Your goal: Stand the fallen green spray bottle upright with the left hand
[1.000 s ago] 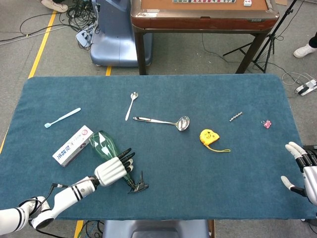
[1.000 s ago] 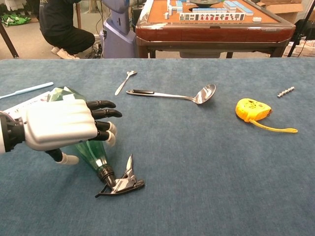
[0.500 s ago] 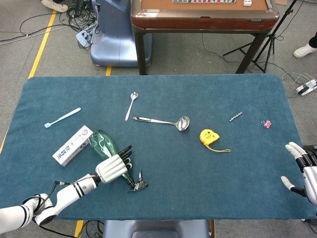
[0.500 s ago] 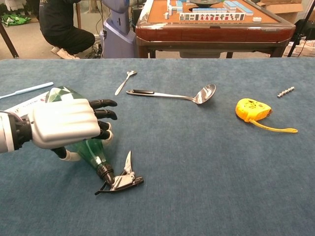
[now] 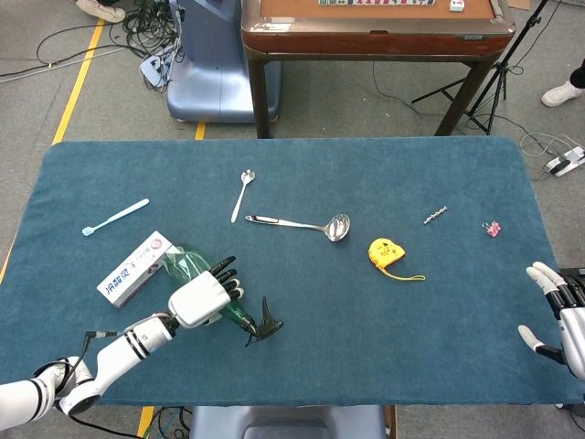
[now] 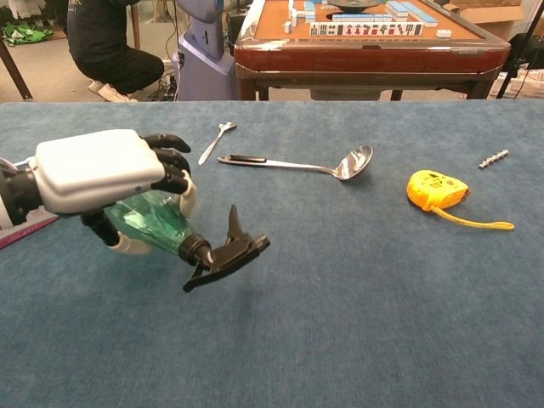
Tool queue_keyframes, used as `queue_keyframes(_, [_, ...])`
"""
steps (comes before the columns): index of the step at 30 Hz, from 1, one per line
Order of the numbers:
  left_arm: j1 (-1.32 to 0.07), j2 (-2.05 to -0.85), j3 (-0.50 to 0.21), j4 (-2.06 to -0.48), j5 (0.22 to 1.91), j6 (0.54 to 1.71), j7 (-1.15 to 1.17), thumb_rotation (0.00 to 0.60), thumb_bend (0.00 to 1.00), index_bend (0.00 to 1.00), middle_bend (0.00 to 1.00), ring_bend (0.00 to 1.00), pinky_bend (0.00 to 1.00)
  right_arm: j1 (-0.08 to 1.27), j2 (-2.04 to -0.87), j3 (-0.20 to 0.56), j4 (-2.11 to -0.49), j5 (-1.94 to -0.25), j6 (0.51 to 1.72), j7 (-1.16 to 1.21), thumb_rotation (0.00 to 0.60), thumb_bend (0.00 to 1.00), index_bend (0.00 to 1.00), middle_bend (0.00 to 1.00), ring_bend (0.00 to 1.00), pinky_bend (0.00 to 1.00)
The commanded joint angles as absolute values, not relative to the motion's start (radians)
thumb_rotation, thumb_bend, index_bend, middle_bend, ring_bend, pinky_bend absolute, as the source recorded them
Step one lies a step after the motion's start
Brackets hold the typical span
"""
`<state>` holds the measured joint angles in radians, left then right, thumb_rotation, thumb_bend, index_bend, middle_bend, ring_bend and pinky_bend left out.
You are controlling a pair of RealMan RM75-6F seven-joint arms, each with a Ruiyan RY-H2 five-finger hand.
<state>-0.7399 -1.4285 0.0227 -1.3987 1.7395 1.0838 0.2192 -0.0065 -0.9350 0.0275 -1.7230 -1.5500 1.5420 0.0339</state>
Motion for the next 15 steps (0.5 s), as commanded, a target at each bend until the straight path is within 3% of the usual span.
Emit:
queue_keyframes(1, [-0.728,-1.392,-0.022,-1.460,1.687,1.143,0.055,0.600,0.24,0.53,0.51,0.25,0.09,-0.007,-0.935,0.027,-1.724,-1.552,1.544,0.033,0.600,0.21,0.14,0.14,0.12,0.14])
queue_keyframes(15, [-0.739,-1.361,-0.153,-1.570,1.447,1.065,-0.405,0.600,0.24,0.50,0.51,0.23,0.09,-0.017,-0.932,0.025,-1.728,-1.558,1.559,0.035,0.600,0.21,0.14,0.14,0.12,0.14])
